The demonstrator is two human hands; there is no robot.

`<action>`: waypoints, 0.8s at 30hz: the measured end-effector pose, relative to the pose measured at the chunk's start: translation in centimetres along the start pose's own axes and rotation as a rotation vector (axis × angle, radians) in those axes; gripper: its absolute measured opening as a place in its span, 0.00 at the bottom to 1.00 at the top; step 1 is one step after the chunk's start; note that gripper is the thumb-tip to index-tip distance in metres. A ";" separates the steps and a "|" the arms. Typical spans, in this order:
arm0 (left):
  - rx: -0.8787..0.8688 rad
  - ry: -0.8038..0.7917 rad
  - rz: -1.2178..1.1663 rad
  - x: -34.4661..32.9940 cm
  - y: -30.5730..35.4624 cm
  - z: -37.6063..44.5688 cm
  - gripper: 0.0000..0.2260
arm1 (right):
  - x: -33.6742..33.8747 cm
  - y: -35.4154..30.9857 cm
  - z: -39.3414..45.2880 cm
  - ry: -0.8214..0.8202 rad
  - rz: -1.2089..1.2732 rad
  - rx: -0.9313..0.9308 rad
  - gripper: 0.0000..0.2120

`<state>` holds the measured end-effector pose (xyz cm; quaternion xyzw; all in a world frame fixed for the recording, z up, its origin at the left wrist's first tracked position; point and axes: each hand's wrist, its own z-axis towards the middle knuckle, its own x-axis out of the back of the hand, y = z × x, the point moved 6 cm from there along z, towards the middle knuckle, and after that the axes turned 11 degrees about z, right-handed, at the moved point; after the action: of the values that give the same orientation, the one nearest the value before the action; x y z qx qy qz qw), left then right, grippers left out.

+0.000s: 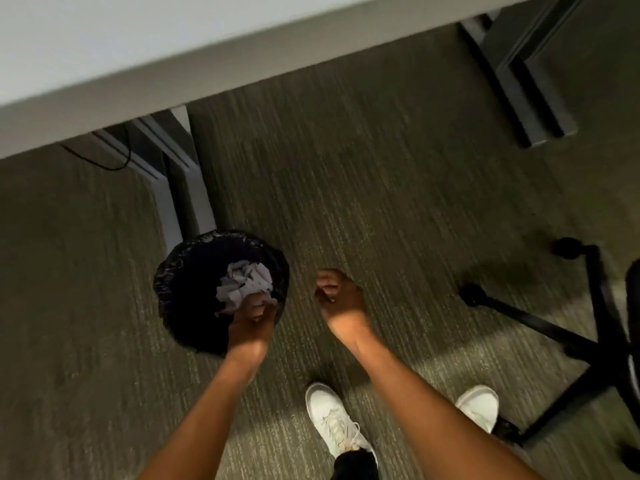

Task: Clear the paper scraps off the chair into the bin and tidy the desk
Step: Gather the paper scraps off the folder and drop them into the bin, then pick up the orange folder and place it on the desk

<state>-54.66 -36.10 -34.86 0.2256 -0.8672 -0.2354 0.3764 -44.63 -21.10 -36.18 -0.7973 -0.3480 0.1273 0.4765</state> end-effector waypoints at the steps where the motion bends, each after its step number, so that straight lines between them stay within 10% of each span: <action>1: -0.023 -0.034 0.013 -1.1 1.1 -0.5 0.10 | 1.7 0.0 -0.1 0.051 0.051 -0.011 0.15; 24: -0.519 -0.634 0.406 -38.1 24.8 -24.6 0.10 | 52.7 7.2 -16.4 0.931 0.505 -0.130 0.10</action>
<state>-17.90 -0.77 -26.45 -0.1340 -0.8787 -0.4236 0.1748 5.46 1.32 -27.12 -0.8562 0.0958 -0.1513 0.4846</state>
